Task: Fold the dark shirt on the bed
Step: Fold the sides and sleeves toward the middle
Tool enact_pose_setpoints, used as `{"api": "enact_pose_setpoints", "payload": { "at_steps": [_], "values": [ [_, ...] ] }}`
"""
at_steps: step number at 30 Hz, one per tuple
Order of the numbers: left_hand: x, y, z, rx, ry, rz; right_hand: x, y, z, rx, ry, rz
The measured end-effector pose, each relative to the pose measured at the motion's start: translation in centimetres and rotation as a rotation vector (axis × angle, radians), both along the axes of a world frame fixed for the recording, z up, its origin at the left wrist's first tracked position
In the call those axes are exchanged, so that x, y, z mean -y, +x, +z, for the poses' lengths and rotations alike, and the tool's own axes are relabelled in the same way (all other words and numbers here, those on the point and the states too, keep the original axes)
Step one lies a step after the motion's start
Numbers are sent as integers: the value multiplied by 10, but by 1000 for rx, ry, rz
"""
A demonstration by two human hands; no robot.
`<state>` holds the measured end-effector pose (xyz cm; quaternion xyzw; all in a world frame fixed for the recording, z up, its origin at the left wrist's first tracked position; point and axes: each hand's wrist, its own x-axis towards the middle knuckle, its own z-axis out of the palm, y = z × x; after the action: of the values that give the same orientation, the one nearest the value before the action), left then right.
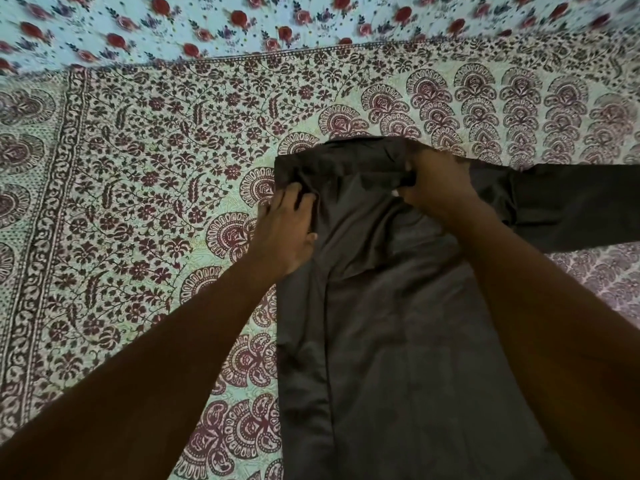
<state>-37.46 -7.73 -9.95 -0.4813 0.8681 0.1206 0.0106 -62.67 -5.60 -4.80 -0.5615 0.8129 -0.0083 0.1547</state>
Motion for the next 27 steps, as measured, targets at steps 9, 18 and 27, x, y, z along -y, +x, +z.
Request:
{"api": "enact_pose_setpoints", "payload": {
  "at_steps": [9,18,27],
  "values": [
    [3,-37,1,18,-107,132,-3,-20,8,-27,117,134],
    [18,-78,-20,-173,165,-33,-2,-50,25,-154,321,254],
    [11,-91,-24,-45,105,-79,-13,-82,39,36,-12,240]
  ]
}}
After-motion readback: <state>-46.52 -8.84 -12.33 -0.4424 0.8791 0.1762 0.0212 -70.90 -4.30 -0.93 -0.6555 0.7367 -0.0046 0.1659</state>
